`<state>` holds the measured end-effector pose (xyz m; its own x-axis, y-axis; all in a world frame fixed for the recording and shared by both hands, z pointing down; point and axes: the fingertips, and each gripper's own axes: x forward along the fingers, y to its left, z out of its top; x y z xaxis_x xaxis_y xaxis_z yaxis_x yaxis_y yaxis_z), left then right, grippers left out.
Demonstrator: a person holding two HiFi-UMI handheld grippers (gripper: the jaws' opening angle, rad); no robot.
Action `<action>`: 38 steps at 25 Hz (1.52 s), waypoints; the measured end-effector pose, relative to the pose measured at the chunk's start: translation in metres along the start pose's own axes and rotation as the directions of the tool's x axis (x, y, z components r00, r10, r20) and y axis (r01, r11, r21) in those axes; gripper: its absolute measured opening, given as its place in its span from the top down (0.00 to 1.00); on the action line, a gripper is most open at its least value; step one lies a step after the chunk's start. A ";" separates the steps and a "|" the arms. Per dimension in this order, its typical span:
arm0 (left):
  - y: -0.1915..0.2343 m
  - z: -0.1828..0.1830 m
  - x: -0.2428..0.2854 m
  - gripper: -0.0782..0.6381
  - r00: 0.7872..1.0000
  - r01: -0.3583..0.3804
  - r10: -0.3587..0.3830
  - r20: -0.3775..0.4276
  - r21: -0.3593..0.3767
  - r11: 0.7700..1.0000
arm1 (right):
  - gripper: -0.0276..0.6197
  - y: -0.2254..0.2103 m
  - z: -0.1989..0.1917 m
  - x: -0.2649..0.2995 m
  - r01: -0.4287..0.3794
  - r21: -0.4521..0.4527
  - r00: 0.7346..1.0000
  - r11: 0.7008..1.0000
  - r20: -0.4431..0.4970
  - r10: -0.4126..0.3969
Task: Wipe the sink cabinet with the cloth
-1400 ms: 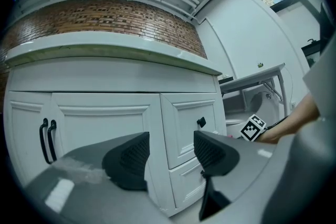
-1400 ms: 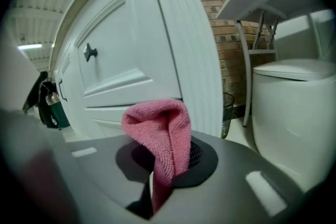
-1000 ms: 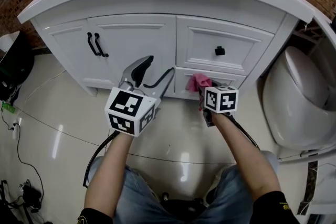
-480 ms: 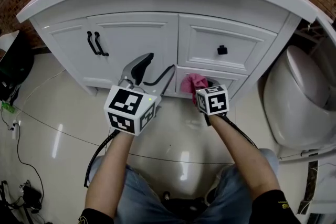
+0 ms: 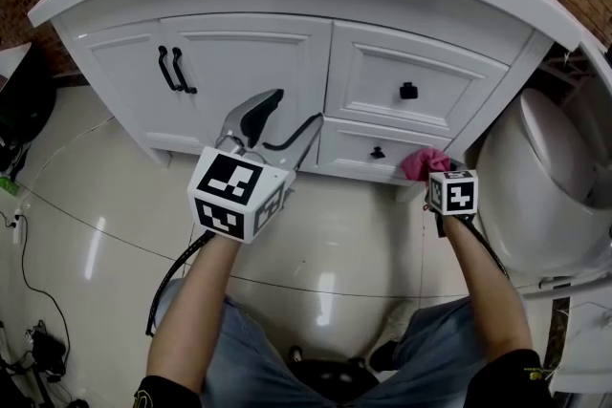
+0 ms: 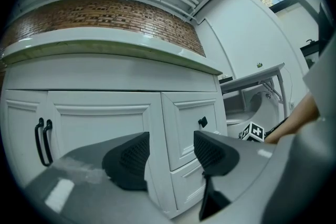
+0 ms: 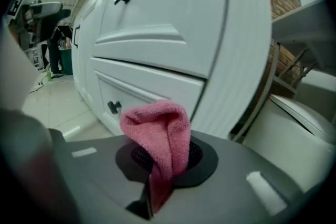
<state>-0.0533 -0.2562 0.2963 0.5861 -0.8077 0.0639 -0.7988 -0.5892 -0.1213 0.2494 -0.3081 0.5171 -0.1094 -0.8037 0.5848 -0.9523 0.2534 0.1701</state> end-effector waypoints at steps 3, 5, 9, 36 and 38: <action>0.006 0.001 -0.004 0.52 1.000 -0.015 0.015 0.004 -0.009 1.000 | 0.90 -0.020 -0.014 -0.004 0.032 0.023 0.999 0.999 -0.016 -0.032; 0.009 0.001 -0.004 0.52 1.000 -0.023 0.023 0.005 -0.018 1.000 | 0.90 -0.004 -0.006 -0.005 -0.028 0.019 0.999 0.999 0.017 0.028; 0.004 0.003 0.000 0.52 1.000 -0.017 0.018 0.009 -0.020 1.000 | 0.90 0.078 0.014 -0.001 -0.229 -0.051 0.969 0.972 0.082 0.233; 0.010 -0.009 0.006 0.52 1.000 -0.011 0.011 -0.019 -0.013 1.000 | 0.90 0.123 0.009 0.024 -0.245 0.020 0.968 0.969 0.057 0.243; 0.008 -0.013 0.008 0.52 1.000 -0.006 0.006 -0.031 -0.006 1.000 | 0.90 0.091 -0.005 0.020 -0.190 0.050 0.981 0.980 0.041 0.188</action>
<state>-0.0565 -0.2677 0.3084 0.5769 -0.8114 0.0939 -0.8032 -0.5844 -0.1155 0.1622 -0.2982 0.5484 -0.2987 -0.7632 0.5730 -0.9270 0.3747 0.0159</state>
